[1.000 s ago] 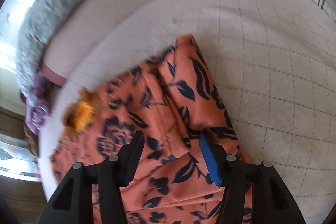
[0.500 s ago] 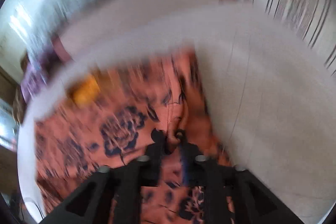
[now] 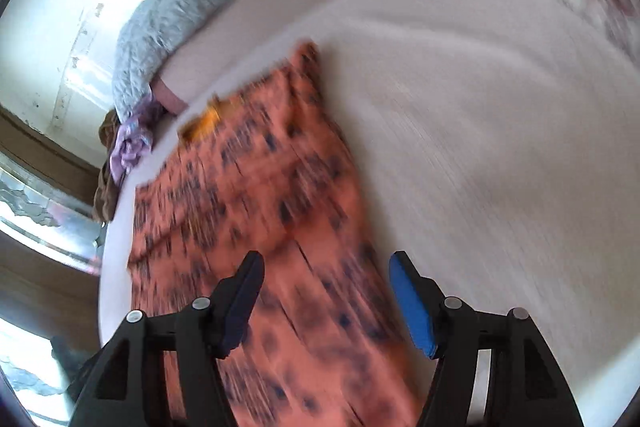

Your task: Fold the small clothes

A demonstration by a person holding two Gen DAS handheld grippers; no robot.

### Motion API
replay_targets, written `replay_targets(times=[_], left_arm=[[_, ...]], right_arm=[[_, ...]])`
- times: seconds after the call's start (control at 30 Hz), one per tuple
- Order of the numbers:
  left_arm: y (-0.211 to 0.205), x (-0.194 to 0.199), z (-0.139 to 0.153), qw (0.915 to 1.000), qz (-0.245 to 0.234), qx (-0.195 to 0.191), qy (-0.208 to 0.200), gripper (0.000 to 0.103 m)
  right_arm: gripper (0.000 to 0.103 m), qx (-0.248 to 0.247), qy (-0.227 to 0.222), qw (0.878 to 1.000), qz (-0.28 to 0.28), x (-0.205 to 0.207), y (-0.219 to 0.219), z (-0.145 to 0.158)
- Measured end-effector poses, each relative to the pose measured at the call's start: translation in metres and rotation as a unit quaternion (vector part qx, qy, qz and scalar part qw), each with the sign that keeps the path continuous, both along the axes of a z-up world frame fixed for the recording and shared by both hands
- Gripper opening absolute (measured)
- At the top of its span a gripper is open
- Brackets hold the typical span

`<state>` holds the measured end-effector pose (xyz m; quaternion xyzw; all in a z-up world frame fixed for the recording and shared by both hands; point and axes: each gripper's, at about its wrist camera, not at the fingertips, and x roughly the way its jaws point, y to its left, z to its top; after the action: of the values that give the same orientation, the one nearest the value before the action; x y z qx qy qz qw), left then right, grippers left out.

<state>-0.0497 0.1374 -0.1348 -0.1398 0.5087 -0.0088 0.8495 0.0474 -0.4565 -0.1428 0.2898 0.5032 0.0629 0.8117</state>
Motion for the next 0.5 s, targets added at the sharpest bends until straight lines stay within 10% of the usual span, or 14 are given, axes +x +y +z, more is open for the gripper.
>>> replay_targets(times=[0.13,0.4,0.5], left_arm=[[-0.018,-0.015,-0.009,0.9981,-0.031,0.051,0.016,0.092],[-0.031,-0.022,-0.028,0.9977,-0.032,0.029,0.052,0.091],[-0.033,-0.026,-0.028,0.9967,-0.023,0.057,0.054,0.070]], right_arm=[[0.067,0.004,0.033,0.999,0.030,-0.057,-0.005,-0.023],[0.050,0.021,0.054,0.997,0.044,-0.090,0.009,-0.051],[0.038,0.016,0.053,0.997,0.054,-0.093,0.009,-0.049]])
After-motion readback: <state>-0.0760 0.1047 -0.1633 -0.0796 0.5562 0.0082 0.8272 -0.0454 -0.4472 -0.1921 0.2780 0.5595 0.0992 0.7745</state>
